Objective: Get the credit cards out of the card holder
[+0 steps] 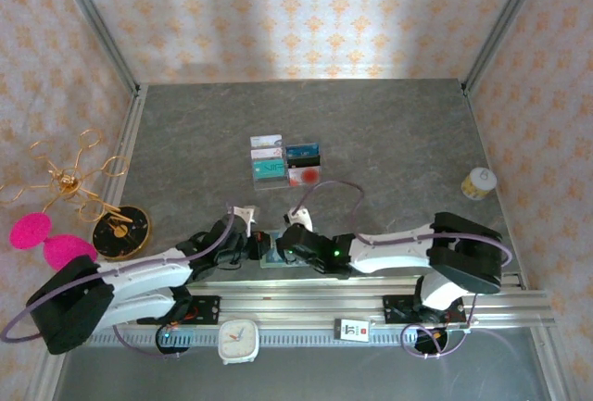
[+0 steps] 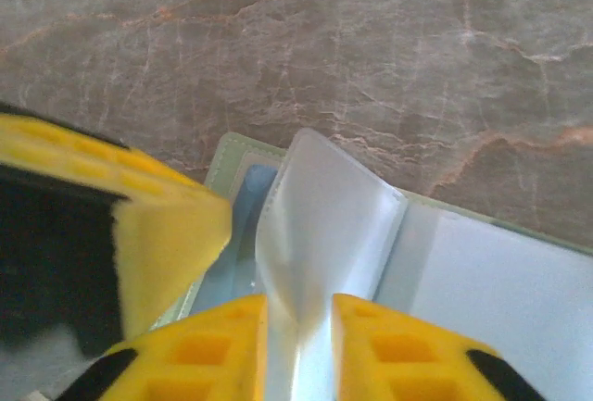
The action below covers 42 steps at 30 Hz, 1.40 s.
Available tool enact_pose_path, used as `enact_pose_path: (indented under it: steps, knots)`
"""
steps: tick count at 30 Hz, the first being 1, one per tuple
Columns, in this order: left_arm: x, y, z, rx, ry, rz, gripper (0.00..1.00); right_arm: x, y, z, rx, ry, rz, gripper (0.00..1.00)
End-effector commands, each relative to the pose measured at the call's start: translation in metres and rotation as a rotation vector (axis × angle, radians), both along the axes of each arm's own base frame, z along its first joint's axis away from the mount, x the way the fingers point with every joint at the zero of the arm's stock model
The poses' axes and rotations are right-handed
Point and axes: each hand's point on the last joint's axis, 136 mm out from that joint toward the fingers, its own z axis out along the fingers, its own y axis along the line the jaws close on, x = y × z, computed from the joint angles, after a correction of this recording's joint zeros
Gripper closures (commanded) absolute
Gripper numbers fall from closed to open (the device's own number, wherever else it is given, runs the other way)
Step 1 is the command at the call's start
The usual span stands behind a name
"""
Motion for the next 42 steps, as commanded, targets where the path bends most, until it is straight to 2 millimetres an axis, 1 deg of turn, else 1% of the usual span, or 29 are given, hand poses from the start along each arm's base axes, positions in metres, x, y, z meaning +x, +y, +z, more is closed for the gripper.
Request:
enact_pose_path:
  steps: [1,3,8,9,11,13,14,15,16,18,20,21,23,25,27,30,33,35,38,40,42]
  knots:
    - [0.006,-0.025,0.018,-0.059,-0.038,-0.057,1.00,0.013,-0.018,0.027,0.071,-0.065,-0.101,0.67]
    - [0.005,-0.034,0.018,-0.057,-0.029,-0.082,1.00,0.015,-0.030,0.038,0.095,-0.084,-0.141,0.67]
    - [0.001,-0.071,0.033,-0.088,-0.056,-0.157,1.00,0.015,-0.056,0.047,0.133,-0.088,-0.204,0.66]
    - [0.000,-0.078,0.032,-0.082,-0.056,-0.174,1.00,0.015,-0.061,0.046,0.131,-0.084,-0.213,0.66]
    - [-0.004,-0.089,0.026,-0.077,-0.040,-0.209,1.00,0.014,-0.068,0.051,0.153,-0.083,-0.223,0.66]
    - [-0.008,-0.097,0.014,-0.062,0.000,-0.239,1.00,0.013,-0.073,0.052,0.169,-0.077,-0.230,0.66]
    - [-0.009,-0.100,0.011,-0.058,0.013,-0.248,1.00,0.013,-0.075,0.053,0.174,-0.074,-0.231,0.66]
    - [-0.008,-0.100,0.013,-0.060,0.007,-0.247,1.00,0.012,-0.076,0.055,0.180,-0.072,-0.231,0.66]
    - [-0.005,-0.099,0.020,-0.068,-0.012,-0.234,1.00,0.011,-0.075,0.055,0.186,-0.066,-0.223,0.66]
    - [0.002,-0.089,0.039,-0.081,-0.079,-0.177,1.00,0.010,-0.073,0.058,0.204,-0.054,-0.203,0.66]
    - [0.008,-0.072,0.054,-0.082,-0.135,-0.106,1.00,0.008,-0.067,0.059,0.226,-0.032,-0.167,0.66]
    - [0.010,-0.061,0.057,-0.080,-0.147,-0.074,1.00,0.007,-0.063,0.060,0.243,-0.017,-0.147,0.67]
    - [0.011,-0.039,0.055,-0.074,-0.156,-0.012,1.00,0.005,-0.052,0.061,0.276,0.023,-0.093,0.71]
    - [0.009,-0.018,0.045,-0.070,-0.142,0.031,1.00,0.001,-0.039,0.059,0.305,0.080,-0.034,0.75]
    - [0.006,-0.003,0.034,-0.081,-0.128,0.064,1.00,-0.008,-0.020,0.058,0.341,0.151,0.055,0.76]
    - [0.002,0.008,0.022,-0.063,-0.117,0.084,1.00,-0.016,0.002,0.040,0.313,0.251,0.126,0.78]
    - [0.002,0.013,0.015,-0.037,-0.119,0.086,1.00,-0.018,0.014,0.025,0.286,0.318,0.144,0.81]
    - [0.003,0.016,0.012,-0.016,-0.127,0.088,1.00,-0.019,0.018,0.011,0.257,0.363,0.137,0.82]
    - [0.004,0.016,0.012,-0.006,-0.144,0.078,1.00,-0.016,0.018,-0.008,0.214,0.405,0.102,0.84]
    - [0.005,0.016,0.011,-0.001,-0.150,0.074,1.00,-0.013,0.016,-0.018,0.189,0.420,0.074,0.85]
    - [0.006,0.016,0.009,0.019,-0.151,0.072,1.00,-0.010,0.014,-0.023,0.181,0.429,0.050,0.85]
